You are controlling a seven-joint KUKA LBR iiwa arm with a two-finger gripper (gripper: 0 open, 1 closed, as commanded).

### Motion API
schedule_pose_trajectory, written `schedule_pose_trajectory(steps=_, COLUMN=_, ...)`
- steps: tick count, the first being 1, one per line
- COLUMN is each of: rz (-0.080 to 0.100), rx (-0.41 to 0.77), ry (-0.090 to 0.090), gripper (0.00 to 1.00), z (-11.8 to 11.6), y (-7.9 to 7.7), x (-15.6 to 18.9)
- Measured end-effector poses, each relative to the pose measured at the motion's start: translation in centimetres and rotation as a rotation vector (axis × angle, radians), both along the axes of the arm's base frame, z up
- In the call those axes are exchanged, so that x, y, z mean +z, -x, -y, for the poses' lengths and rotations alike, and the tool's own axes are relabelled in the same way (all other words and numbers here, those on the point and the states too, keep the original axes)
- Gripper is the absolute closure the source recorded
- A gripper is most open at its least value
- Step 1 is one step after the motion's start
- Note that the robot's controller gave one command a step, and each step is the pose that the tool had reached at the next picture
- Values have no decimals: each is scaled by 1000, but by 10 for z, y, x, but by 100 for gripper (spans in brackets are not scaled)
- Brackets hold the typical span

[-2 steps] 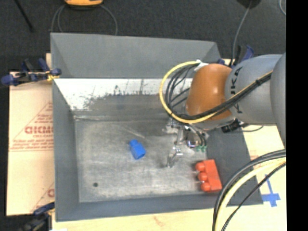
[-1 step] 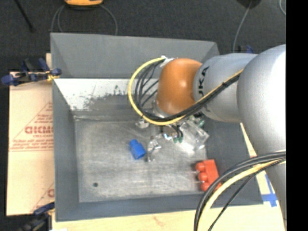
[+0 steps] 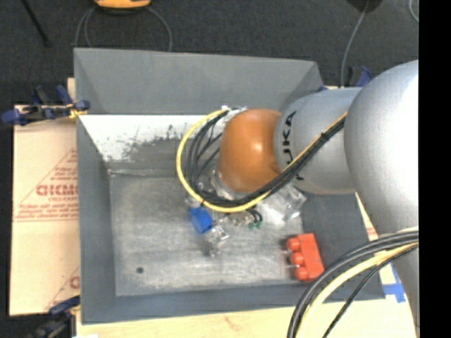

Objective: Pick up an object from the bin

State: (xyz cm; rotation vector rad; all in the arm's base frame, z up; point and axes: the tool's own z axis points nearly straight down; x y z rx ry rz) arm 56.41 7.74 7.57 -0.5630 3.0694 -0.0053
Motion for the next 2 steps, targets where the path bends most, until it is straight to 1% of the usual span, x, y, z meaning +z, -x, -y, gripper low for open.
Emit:
schedule_pose_trajectory(steps=1, rz=4, rx=-1, ry=-3, gripper=100, z=-1, y=-2, x=2)
schedule_pose_trajectory(steps=2, rz=-8, rx=119, ry=2, gripper=100, z=-8, y=-14, x=140)
